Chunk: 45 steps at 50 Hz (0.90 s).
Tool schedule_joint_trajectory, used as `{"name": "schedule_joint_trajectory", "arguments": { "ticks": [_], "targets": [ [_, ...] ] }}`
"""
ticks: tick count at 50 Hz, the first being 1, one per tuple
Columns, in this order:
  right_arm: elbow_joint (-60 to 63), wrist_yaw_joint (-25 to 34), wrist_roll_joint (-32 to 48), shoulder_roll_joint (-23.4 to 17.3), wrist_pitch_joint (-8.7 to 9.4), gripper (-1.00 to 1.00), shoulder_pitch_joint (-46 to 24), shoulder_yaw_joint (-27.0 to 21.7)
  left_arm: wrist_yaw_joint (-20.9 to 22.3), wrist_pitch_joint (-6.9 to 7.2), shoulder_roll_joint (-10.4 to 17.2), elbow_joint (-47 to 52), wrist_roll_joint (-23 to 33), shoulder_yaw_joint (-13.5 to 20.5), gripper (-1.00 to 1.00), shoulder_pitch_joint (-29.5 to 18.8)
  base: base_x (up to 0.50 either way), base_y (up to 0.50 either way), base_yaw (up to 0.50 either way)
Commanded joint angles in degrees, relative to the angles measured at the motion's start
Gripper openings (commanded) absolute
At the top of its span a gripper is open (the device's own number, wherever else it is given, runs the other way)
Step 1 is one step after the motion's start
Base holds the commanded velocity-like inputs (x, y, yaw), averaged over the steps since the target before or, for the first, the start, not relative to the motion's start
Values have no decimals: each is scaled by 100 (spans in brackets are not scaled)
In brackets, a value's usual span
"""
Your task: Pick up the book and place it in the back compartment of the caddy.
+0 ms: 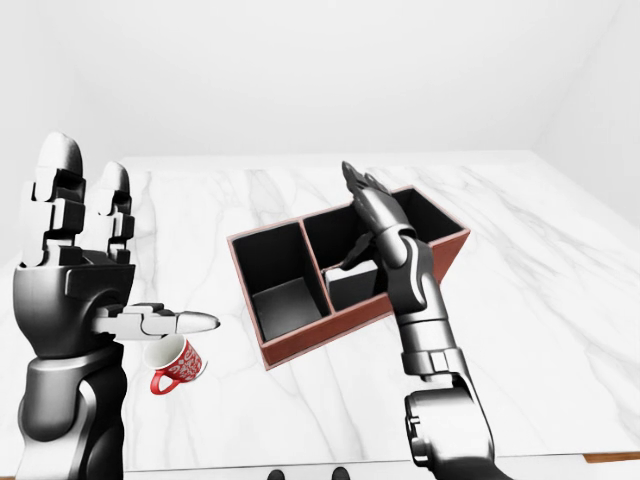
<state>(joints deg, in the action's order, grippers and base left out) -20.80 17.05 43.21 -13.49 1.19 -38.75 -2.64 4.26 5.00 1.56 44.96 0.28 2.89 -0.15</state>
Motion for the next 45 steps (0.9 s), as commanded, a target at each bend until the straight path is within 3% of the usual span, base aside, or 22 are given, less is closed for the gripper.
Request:
{"name": "schedule_joint_trajectory", "arguments": {
  "ticks": [1, 25, 36, 45],
  "targets": [
    [1967, 665, -394, 138, 381, 100, 573, -121, -2, 0, -7, -37, 3, -10, 100, 8, 0, 0, 0],
    [4454, 1007, -594, 492, 381, 100, 1500, -98, -12, 0, -2, 157, -62, 26, 100, -25, 0, 0, 0],
    [6192, 1263, -760, 542, 381, 100, 1904, -156, -59, 0, 63, 523, -286, 307, 100, -302, 0, 0, 0],
    [7158, 1551, -642, 590, 381, 100, 1766, -51, -134, 0, 120, 732, -461, 429, 100, -427, 0, 0, 0]
  ]
}}
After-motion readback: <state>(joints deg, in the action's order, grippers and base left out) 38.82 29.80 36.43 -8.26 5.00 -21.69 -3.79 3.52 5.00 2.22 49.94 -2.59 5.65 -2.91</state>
